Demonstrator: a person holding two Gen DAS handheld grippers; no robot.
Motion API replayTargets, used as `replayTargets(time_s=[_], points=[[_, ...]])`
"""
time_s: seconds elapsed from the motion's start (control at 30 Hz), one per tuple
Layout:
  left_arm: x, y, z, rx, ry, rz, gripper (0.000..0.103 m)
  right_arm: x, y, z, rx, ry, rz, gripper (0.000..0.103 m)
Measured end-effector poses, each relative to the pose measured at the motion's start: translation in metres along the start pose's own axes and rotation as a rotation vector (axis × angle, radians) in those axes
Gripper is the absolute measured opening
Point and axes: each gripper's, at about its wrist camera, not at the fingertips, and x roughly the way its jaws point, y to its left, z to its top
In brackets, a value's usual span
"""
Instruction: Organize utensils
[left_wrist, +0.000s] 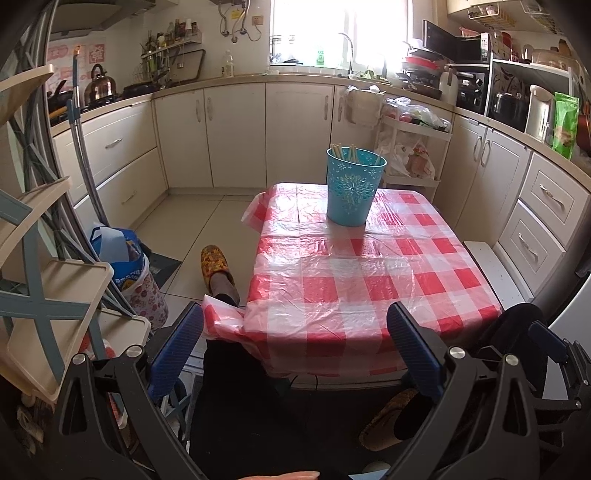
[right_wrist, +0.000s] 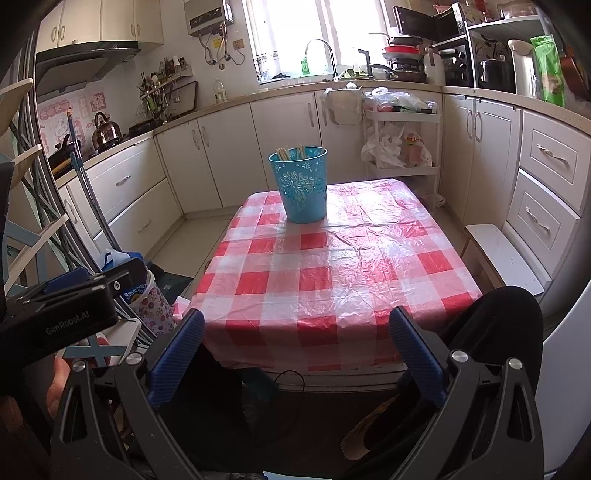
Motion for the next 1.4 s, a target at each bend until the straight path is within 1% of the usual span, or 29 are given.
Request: replayTargets(time_s=[0.13,0.27,0.47,0.6,0.83,0.87,0.9,0.93,1.0,1.1,1.2,1.3,1.4], points=[[0.001,0.003,0.000,-0.008,0.001,0.001,0.095,0.001,0.000,0.000,-0.001,0.006,-0.001,0.096],[0.003,0.001,-0.001,0.002,0.007,0.021,0.095,0.002,0.001,-0.001,-0.001,0.009,-0.002,0.096],[0.004,-0.001,-0.001,0.013,0.012,0.026,0.095,0.003,0.000,-0.002,-0.001,0.014,-0.002,0.096],[0.002,0.001,-0.002,0.009,-0.011,0.032,0.095,0.004,-0.001,-0.003,-0.001,0.017,-0.002,0.096],[0.002,-0.002,-0.004,0.014,-0.014,0.041,0.095,0.006,0.000,-0.004,-0.004,0.022,-0.002,0.096],[0.000,-0.001,-0.005,0.008,-0.028,0.025,0.095,0.006,0.001,-0.004,-0.005,0.023,-0.002,0.096],[-0.004,0.002,-0.008,-0.010,-0.069,0.000,0.095,0.006,0.001,-0.004,-0.005,0.024,-0.001,0.096],[-0.007,0.003,-0.009,-0.017,-0.089,0.011,0.095,0.006,0.001,-0.004,-0.004,0.024,-0.002,0.096],[-0.008,0.003,-0.009,-0.016,-0.102,0.018,0.095,0.006,0.001,-0.005,-0.003,0.026,-0.002,0.096],[-0.004,0.001,-0.010,-0.015,-0.075,0.007,0.095,0.006,0.002,-0.005,-0.005,0.026,-0.002,0.096],[0.001,0.001,-0.010,-0.028,-0.043,-0.024,0.095,0.006,0.002,-0.005,-0.005,0.026,-0.002,0.096],[0.002,-0.001,-0.011,-0.027,-0.043,-0.031,0.095,0.007,0.002,-0.005,-0.004,0.028,-0.002,0.096],[0.001,-0.004,-0.013,-0.014,-0.047,-0.017,0.095,0.007,0.002,-0.005,-0.004,0.029,-0.002,0.096]])
